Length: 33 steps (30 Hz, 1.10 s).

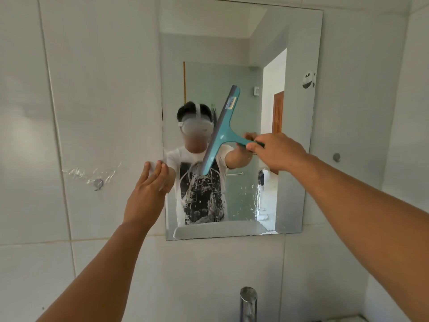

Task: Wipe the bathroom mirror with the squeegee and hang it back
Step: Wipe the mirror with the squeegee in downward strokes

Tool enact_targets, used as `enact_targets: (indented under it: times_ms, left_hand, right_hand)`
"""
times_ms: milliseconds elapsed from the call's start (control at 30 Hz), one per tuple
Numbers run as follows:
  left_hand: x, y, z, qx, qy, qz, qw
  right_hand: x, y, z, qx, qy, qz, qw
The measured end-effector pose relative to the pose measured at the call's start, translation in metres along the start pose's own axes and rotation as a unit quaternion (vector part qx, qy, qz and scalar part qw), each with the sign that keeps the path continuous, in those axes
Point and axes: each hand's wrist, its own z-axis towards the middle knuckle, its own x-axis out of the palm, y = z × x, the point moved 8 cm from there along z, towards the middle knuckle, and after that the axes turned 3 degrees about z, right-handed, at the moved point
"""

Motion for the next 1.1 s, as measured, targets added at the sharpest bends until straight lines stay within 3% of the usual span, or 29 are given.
enact_targets:
  times_ms: [500, 733, 1100]
  left_hand:
    - [-0.002, -0.006, -0.002, -0.015, -0.002, 0.053, 0.998]
    - [-0.002, -0.007, -0.003, -0.042, 0.000, 0.041, 0.998]
    - [-0.007, -0.006, -0.003, -0.009, 0.014, 0.074, 0.997]
  right_hand:
    - [-0.040, -0.125, -0.003, 0.027, -0.032, -0.068, 0.997]
    - [-0.038, -0.154, -0.022, 0.050, -0.025, -0.030, 0.998]
    - [0.018, -0.167, -0.085, 0.196, -0.061, 0.120, 0.971]
